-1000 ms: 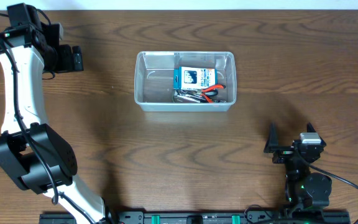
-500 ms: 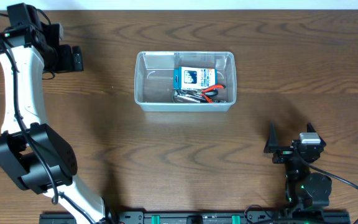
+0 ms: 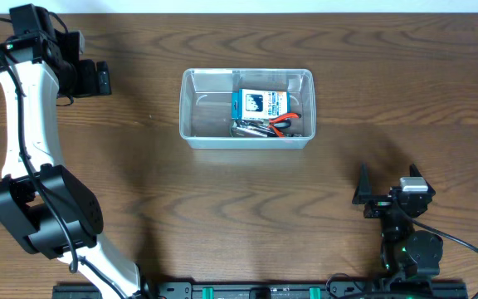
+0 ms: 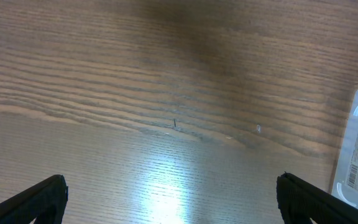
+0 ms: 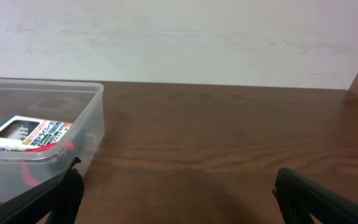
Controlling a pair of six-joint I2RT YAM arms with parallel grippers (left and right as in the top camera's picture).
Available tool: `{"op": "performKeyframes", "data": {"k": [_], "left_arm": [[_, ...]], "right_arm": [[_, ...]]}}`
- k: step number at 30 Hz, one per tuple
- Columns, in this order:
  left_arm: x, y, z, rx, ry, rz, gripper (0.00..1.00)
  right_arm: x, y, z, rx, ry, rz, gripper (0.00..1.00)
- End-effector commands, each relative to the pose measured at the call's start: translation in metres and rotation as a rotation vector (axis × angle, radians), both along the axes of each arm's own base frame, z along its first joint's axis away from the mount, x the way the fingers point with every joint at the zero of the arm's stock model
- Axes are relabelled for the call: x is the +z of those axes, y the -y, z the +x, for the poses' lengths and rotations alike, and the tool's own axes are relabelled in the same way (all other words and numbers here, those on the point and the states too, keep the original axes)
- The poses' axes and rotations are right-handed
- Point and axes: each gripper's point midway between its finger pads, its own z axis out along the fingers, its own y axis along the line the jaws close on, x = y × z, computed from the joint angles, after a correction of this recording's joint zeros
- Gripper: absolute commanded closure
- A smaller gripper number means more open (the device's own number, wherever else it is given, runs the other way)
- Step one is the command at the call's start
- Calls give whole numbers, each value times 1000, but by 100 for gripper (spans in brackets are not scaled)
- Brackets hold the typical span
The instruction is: Pack container
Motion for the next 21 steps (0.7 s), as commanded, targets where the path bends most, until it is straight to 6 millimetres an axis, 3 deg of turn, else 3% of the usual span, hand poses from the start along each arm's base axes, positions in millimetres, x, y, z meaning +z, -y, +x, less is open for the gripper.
{"op": "performKeyframes", "data": {"k": [1, 12, 16, 21], "left_arm": [[-6, -2, -3, -2, -20, 9, 2], [-4, -2, -3, -2, -16, 10, 2], [17, 3, -4, -13, 31, 24, 2], [70, 30, -10, -68, 154, 55, 2]], "right_arm": [[-1, -2, 0, 11, -1, -12, 1], [-1, -2, 0, 11, -1, -12, 1], [-1, -2, 0, 11, -1, -12, 1], [-1, -2, 0, 11, -1, -12, 1]]}}
